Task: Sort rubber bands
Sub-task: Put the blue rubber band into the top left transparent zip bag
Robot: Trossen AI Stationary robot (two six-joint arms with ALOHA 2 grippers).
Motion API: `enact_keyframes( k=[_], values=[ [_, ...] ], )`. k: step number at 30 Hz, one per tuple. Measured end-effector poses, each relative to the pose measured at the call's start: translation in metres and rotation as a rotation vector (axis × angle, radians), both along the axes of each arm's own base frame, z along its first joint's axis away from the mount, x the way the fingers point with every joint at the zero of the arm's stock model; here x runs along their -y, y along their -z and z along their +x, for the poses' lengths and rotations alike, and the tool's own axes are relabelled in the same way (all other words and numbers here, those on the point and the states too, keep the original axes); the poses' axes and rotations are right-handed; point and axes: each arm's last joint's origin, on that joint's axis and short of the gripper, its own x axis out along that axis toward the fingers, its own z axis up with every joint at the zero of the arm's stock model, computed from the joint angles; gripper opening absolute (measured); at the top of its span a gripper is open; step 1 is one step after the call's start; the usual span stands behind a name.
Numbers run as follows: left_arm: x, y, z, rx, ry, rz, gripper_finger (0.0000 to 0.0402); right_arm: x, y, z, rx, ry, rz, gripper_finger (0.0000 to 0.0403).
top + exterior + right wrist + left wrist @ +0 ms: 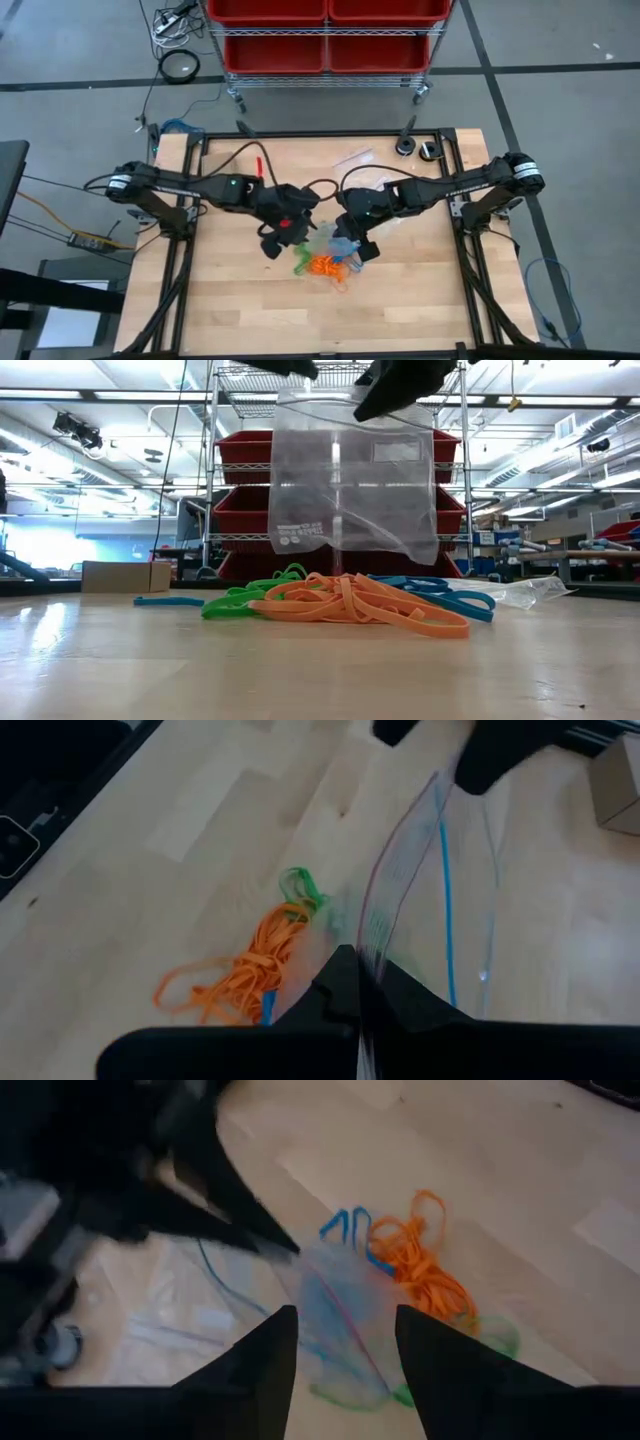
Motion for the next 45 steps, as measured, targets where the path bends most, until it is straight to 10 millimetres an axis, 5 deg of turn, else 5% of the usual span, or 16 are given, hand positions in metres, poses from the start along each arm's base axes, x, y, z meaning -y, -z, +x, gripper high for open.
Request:
enact_keyframes(
  k=[45],
  values=[
    [-0.006, 0.038, 0.017, -0.174, 0.006, 0.078, 0.0164, -0.002, -0.002, 0.003, 0.064, -0.021, -0.132, 0.0000]
  ],
)
